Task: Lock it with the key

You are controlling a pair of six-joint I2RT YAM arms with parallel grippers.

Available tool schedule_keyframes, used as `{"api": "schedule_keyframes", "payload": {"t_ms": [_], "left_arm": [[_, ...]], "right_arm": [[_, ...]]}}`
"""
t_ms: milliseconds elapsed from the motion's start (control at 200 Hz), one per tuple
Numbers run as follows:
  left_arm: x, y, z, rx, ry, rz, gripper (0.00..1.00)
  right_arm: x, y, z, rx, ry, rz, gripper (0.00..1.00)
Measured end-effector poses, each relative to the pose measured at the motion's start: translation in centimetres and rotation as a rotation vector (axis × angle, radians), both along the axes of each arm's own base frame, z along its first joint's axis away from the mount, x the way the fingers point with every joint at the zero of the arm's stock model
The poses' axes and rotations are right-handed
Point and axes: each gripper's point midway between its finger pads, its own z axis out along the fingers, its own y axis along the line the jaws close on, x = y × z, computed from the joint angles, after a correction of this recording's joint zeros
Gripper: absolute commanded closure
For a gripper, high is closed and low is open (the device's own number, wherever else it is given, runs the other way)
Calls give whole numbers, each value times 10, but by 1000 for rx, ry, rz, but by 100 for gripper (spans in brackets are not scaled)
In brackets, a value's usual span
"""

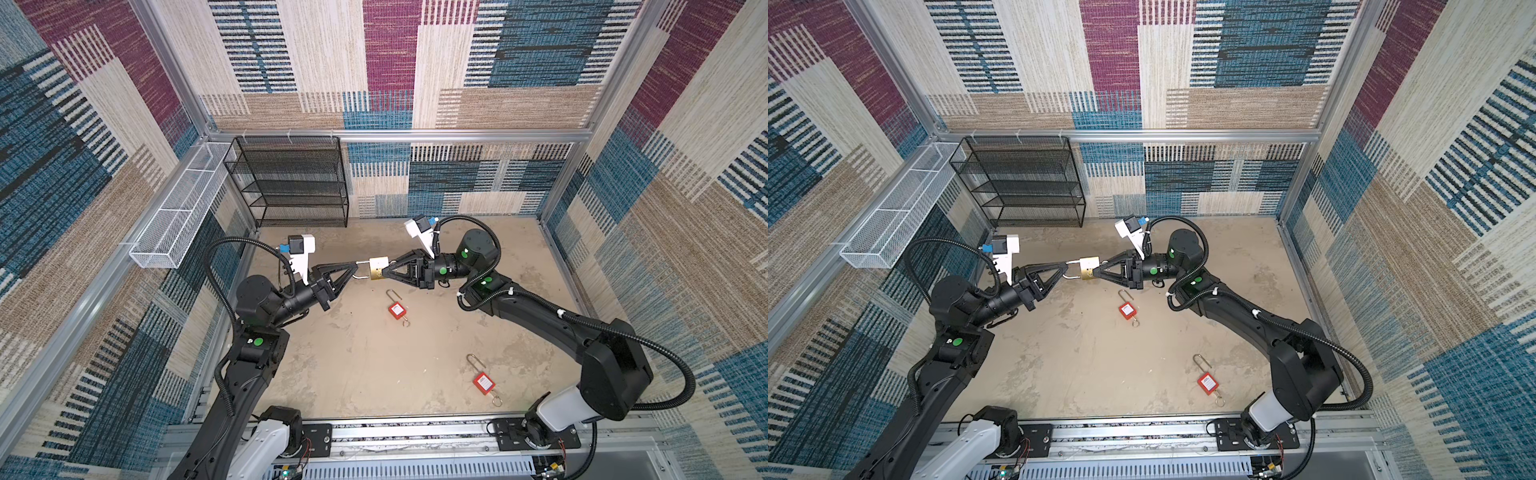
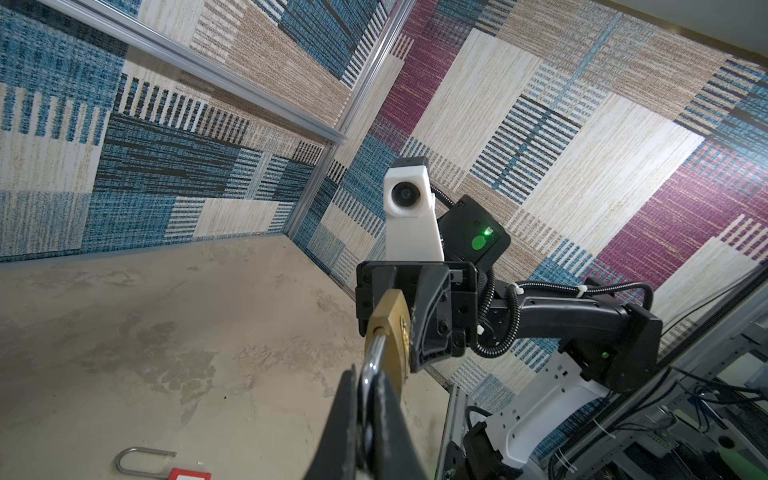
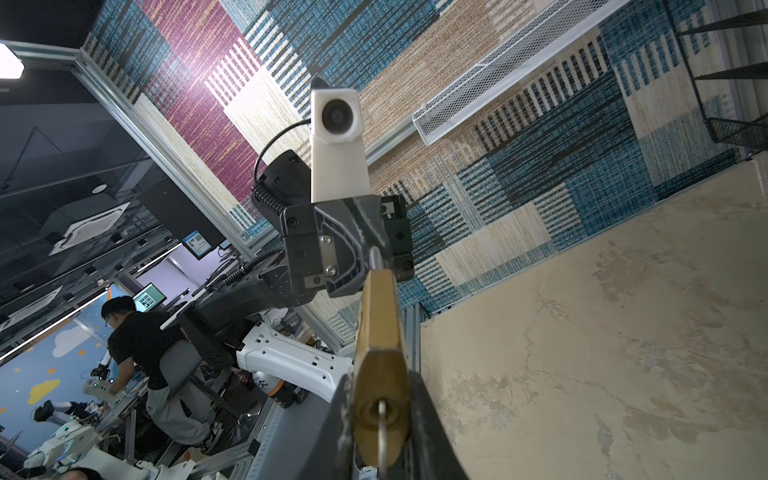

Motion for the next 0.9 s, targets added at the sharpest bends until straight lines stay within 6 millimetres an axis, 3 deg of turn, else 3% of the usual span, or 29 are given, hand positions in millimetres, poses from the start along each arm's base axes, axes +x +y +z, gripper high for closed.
{"api": "schedule_keyframes", "payload": {"t_ms": [686, 897], "left_arm": [[1, -6, 15, -69, -55, -60, 100], [12, -9, 14, -88, -62, -42, 100]], "right_arm": [[4, 3, 12, 33, -14, 19, 100], [9, 8, 12, 38, -10, 6, 100]]}}
